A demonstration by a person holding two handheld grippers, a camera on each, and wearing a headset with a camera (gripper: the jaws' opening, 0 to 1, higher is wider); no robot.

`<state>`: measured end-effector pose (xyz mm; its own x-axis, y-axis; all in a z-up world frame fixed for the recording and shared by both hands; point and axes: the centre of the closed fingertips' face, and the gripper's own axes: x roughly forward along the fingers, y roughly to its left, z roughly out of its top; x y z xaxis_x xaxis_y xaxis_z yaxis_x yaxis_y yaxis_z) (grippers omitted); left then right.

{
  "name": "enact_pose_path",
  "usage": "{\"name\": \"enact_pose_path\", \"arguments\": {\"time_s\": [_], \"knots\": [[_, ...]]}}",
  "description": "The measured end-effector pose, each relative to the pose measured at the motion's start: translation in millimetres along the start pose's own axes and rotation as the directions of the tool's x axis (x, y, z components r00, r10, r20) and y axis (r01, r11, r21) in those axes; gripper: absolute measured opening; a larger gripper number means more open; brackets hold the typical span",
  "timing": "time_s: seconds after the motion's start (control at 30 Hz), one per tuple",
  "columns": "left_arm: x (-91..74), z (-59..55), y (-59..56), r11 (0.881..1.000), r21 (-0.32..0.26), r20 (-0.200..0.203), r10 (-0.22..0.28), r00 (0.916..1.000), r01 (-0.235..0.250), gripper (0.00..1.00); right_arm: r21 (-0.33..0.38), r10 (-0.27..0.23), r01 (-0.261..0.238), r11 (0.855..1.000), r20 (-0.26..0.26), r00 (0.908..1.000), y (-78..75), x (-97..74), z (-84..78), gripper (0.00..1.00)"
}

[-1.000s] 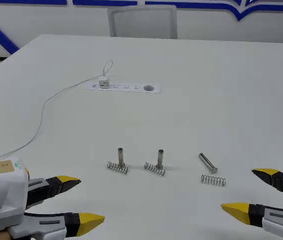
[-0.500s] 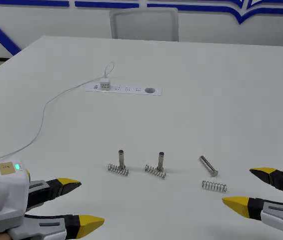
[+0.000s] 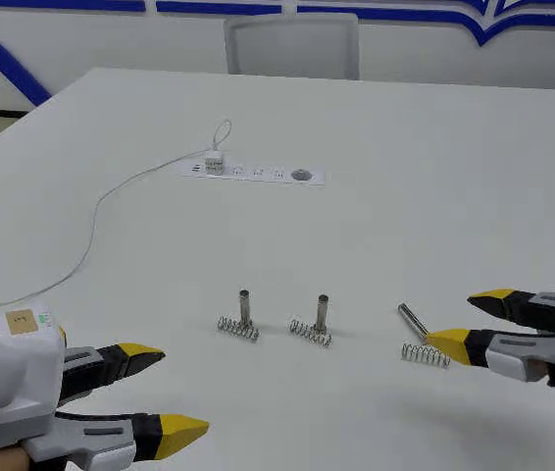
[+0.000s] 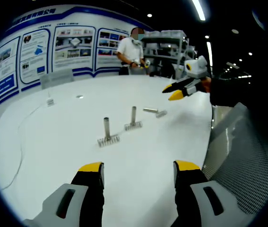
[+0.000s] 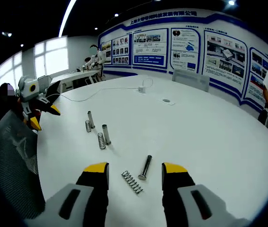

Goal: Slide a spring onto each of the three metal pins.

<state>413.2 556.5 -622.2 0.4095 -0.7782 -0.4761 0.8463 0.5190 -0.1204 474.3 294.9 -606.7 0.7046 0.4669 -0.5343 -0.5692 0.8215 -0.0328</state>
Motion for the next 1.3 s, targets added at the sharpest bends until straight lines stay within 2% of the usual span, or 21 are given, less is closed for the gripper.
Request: {"name": "enact_pose_path", "arguments": {"time_s": [0.1, 0.33, 0.57, 0.8, 0.93, 1.13, 1.23, 1.3], "knots": [[-0.4, 0.2, 0.7, 1.000, -0.002, 0.002, 0.003, 1.0000, -0.003, 0.60, 0.003, -0.004, 0.004, 1.000, -0.035, 0.9994, -0.8, 9.8, -0.8, 0.42], [-0.1, -0.8, 0.4, 1.000, -0.002, -0.002, 0.001, 1.0000, -0.001, 0.60, 0.030, -0.030, 0.035, 0.999, -0.130, 0.9910, -10.8, 29.6, -10.4, 0.30], [0.2, -2.0, 0.1, 1.000, -0.004, -0.007, -0.001, 1.0000, 0.001, 0.59, 0.014, -0.062, 0.067, 0.998, -0.222, 0.9730, -17.6, 47.8, -17.3, 0.25], [0.0, -2.7, 0.1, 1.000, -0.008, -0.006, -0.002, 1.0000, 0.002, 0.58, 0.020, -0.070, 0.079, 0.997, -0.285, 0.9560, -20.5, 63.0, -22.0, 0.18], [-0.2, -3.1, 0.4, 1.000, -0.010, -0.005, -0.001, 1.0000, 0.001, 0.58, 0.033, -0.068, 0.082, 0.996, -0.309, 0.9485, -22.4, 68.8, -24.8, 0.17], [0.1, -3.0, -0.3, 1.000, -0.012, -0.004, -0.002, 1.0000, 0.002, 0.58, 0.055, -0.078, 0.104, 0.993, -0.354, 0.9321, -28.4, 76.2, -30.2, 0.15], [0.0, -2.7, -0.6, 1.000, -0.012, -0.003, -0.002, 1.0000, 0.002, 0.58, 0.066, -0.073, 0.103, 0.992, -0.360, 0.9301, -28.3, 79.4, -29.7, 0.14], [0.2, -3.1, -0.8, 1.000, -0.011, -0.005, -0.002, 1.0000, 0.002, 0.58, 0.079, -0.068, 0.105, 0.991, -0.376, 0.9243, -27.5, 80.9, -32.0, 0.13]]}}
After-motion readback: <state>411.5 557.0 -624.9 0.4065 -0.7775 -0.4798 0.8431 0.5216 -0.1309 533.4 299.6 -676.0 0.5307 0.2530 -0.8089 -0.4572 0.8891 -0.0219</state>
